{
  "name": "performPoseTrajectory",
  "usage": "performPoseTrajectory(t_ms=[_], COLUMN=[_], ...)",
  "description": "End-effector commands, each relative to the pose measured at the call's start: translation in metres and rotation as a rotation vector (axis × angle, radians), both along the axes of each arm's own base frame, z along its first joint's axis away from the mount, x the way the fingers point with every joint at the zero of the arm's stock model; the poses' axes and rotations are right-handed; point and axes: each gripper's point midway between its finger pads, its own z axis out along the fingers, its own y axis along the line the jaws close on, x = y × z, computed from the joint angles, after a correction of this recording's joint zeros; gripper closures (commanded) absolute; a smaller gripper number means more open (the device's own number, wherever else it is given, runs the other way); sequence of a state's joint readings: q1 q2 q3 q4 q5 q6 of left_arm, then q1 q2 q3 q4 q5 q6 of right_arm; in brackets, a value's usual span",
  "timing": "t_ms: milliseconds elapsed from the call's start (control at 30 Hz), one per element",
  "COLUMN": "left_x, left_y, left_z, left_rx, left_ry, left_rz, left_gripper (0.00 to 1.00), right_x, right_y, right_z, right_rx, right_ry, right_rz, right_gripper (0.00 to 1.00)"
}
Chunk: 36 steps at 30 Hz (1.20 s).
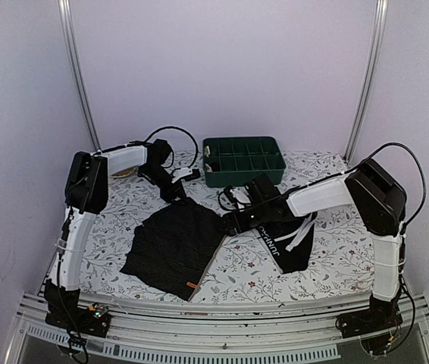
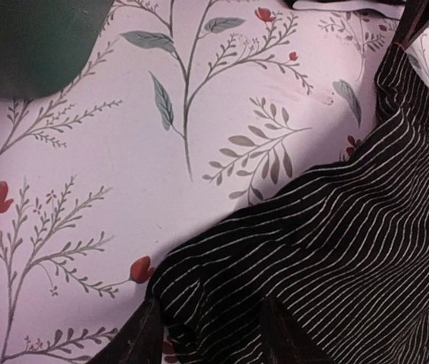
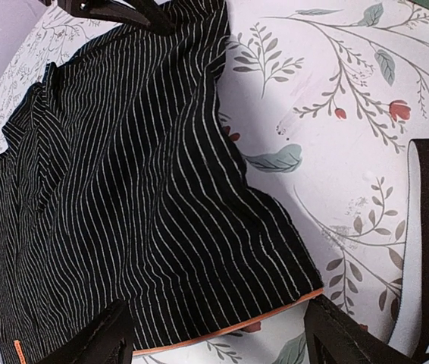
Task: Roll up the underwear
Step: Pick up the underwear from the center of the board.
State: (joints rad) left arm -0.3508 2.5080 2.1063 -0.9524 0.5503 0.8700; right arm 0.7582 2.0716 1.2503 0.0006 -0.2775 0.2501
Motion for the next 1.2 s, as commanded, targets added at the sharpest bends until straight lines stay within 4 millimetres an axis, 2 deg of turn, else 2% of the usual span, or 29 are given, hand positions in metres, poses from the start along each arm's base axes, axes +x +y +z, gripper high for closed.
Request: performPoseTrajectory(t_ms=[0,100,233,367,533,733,933,1033,1167], left_x=[-0.008,0.0,0.016,0.025,0.025,0.018,0.014,0.016,0.017], left_y=[-0.007,-0.009,-0.008,-0.01,-0.012,-0.01,-0.009,-0.011,-0.013], left_z=[-0.007,-0.003,0.009,0.023,0.013,-0.009,-0.012,-0.009,-0.007], left_rx=[-0.015,-0.025,-0.049,-0.088,-0.067,-0.016,-0.011,-0.021,-0.034], left_ry=[0.045,0.027,-0.017,-0.044,-0.037,-0.013,-0.007,-0.007,-0.006], left_rz=[-0.024,-0.002,0.056,0.077,0.081,0.073,0.061,0.066,0.08], left_gripper=[0.58,0.62,0.45,0.39,0.39,0.46,0.6,0.78,0.96], right_x=[0.004,0.004,0.005,0.005,0.005,0.005,0.007,0.009,0.011], right_y=[0.003,0.003,0.002,0.0,-0.002,-0.002,-0.001,-0.001,-0.004], right_z=[-0.004,-0.004,0.0,0.006,0.007,0.007,0.005,0.003,0.002], right_rx=[0.004,-0.002,-0.003,-0.003,-0.008,-0.009,-0.013,-0.022,-0.039], right_ry=[0.007,0.006,-0.005,-0.015,-0.022,-0.025,-0.025,-0.028,-0.034], right_rz=[0.01,0.006,0.006,0.003,-0.004,-0.005,-0.001,-0.002,-0.016], right_gripper=[0.21,0.21,0.21,0.21,0.21,0.21,0.21,0.21,0.22])
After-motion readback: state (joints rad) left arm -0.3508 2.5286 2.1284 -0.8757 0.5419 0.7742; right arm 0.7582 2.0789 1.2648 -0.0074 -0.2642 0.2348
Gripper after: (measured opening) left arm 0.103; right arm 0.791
